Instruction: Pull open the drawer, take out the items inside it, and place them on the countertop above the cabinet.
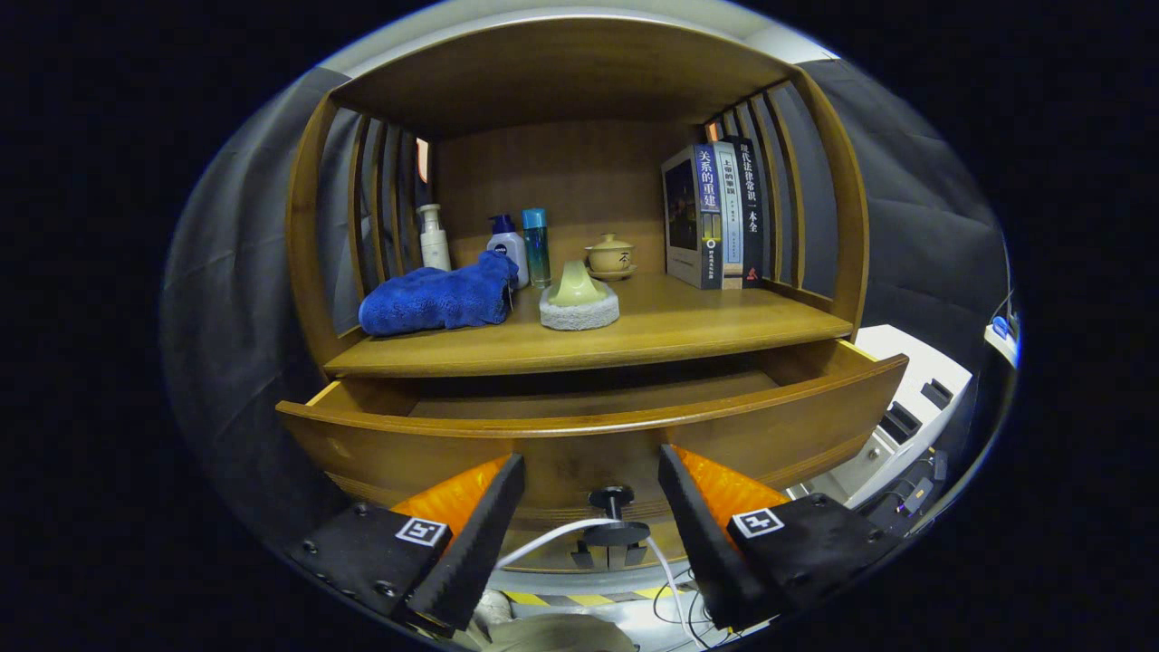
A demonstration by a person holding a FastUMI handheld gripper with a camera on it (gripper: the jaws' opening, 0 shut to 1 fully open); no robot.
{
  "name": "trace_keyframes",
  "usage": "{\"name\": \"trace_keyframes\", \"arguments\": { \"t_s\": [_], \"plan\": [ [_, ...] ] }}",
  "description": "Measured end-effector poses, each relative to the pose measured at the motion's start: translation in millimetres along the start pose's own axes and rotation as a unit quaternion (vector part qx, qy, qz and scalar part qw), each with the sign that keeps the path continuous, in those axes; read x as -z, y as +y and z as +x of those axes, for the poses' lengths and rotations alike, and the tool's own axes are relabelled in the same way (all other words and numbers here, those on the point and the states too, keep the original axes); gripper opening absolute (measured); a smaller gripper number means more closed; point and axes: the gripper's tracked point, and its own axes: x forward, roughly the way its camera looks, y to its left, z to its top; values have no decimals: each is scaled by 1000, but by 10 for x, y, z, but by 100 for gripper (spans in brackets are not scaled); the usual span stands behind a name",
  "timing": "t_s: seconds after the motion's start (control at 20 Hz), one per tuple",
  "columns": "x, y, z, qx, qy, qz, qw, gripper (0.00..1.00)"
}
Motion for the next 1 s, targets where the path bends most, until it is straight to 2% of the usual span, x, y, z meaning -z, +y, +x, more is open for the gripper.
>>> {"name": "trace_keyframes", "arguments": {
  "t_s": [0.85,1.0],
  "plan": [
    [-191,10,646,-3,-6,3,1000,98],
    [-199,-2,609,-5,-12,1,1000,98]
  ]
}}
